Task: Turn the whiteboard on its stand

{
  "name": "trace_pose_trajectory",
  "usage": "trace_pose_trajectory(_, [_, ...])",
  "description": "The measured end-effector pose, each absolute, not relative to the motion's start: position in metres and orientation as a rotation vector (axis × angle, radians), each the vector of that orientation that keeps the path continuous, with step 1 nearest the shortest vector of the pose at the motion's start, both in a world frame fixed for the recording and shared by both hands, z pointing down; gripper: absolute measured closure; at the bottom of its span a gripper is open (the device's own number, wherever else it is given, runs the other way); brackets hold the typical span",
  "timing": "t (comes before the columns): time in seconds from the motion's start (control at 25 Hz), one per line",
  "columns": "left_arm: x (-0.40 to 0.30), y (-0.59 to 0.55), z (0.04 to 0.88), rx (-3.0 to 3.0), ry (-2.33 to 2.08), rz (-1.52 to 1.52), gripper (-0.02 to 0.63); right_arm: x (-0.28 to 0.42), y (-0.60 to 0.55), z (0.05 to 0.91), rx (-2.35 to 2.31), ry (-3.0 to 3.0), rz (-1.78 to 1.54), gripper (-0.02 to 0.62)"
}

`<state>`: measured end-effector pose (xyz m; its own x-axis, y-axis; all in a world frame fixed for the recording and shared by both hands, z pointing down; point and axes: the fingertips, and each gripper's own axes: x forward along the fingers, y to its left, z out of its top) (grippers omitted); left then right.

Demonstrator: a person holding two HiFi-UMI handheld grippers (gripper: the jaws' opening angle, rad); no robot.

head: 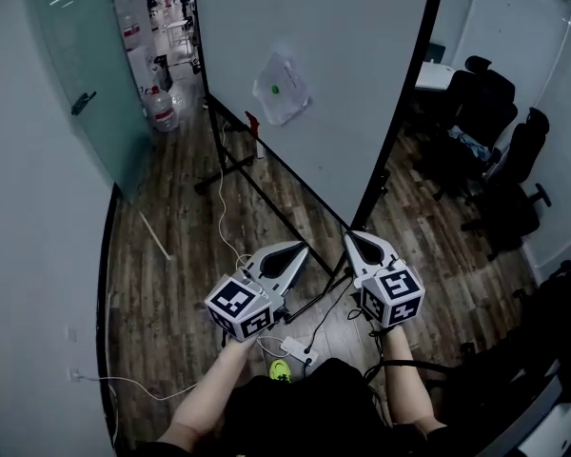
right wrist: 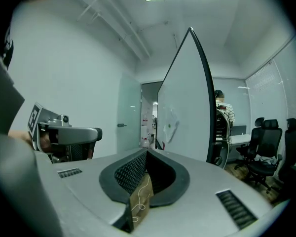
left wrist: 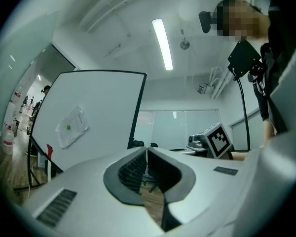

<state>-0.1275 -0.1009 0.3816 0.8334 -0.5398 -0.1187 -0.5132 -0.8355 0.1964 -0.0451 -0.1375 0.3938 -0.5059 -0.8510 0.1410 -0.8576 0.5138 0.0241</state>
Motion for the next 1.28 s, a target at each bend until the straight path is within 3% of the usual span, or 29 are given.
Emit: trace_pose_trajectory(1.28, [-0.008, 0.046, 0.375, 2.852, -0.96, -0.216, 0.595, 0.034, 0.031, 0.39, 1.252, -2.782, 0.09, 0.601])
